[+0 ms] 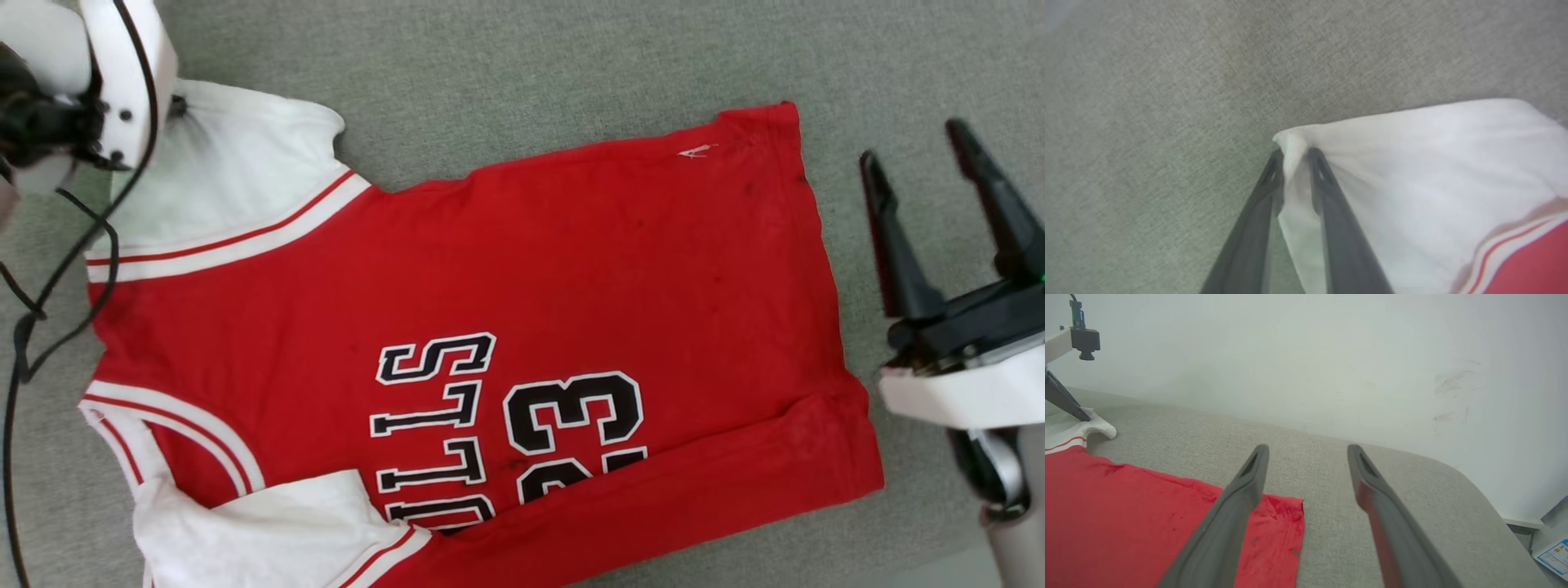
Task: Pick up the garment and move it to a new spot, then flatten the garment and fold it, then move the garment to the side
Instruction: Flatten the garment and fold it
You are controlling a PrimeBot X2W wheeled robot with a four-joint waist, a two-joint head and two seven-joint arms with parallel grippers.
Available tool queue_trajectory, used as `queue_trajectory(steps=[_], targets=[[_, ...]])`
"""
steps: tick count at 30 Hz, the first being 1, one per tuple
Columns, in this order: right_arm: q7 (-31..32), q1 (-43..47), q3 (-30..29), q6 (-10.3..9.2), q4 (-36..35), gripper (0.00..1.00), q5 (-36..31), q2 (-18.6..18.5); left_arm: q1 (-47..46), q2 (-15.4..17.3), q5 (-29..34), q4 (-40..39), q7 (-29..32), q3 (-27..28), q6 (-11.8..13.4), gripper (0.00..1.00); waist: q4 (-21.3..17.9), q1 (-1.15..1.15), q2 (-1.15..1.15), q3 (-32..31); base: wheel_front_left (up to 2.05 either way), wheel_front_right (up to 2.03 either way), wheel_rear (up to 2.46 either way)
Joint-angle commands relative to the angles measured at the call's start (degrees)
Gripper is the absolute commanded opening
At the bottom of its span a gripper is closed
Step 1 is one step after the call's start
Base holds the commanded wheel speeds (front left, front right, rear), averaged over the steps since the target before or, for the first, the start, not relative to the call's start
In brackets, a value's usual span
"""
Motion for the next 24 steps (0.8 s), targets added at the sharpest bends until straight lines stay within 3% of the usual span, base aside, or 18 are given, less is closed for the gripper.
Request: queue_trajectory(steps=[1, 4, 8, 9, 17, 20, 24], targets=[[-0.29, -1.6, -0.69, -0.04, -0.18, 1.0, 0.03, -1.04, 2.61, -0.27, -0.06, 0.62, -0.64, -1.1, -0.34, 0.0, 0.8, -0.01, 0.0, -1.05, 0.0, 0.0, 0.0], [2.4, -4.03, -1.08, -0.04, -0.39, 1.0, 0.13, -3.28, 1.91, -0.4, 0.4, -0.1, -2.77, -0.71, -0.81, 0.0, 1.62, -0.01, 0.0, -2.46, 0.0, 0.0, 0.0], [13.28, -8.57, 1.83, -0.04, -0.44, 1.0, 1.87, -9.49, 1.86, -1.43, 0.93, -1.74, -5.89, -1.24, -1.37, 0.0, 3.38, -0.01, 0.0, -4.7, 0.0, 0.0, 0.0], [13.28, -8.57, 1.83, -0.04, -0.44, 1.0, 1.87, -9.49, 1.86, -1.43, 0.93, -1.74, -5.89, -1.24, -1.37, 0.0, 3.38, -0.01, 0.0, -4.7, 0.0, 0.0, 0.0], [46.57, -20.66, 15.73, -0.04, 1.86, 1.0, 15.47, -23.52, 3.11, -3.68, 1.01, -5.82, -11.38, -2.59, -1.78, 0.0, 7.62, -0.01, 0.0, -7.22, 0.0, 0.0, 0.0], [56.57, -25.59, 20.62, -0.04, 3.79, 1.0, 21.0, -26.36, 2.73, -4.43, 0.89, -7.28, -12.88, -2.92, -1.74, 0.0, 9.22, -0.01, 0.0, -6.89, 0.0, 0.0, 0.0], [64.53, -31.13, 24.43, -0.04, 8.32, 1.0, 25.43, -26.61, 2.01, -5.61, 0.76, -9.25, -14.75, -3.11, -1.8, 0.0, 11.35, -0.01, 0.0, -5.74, 0.0, 0.0, 0.0]])
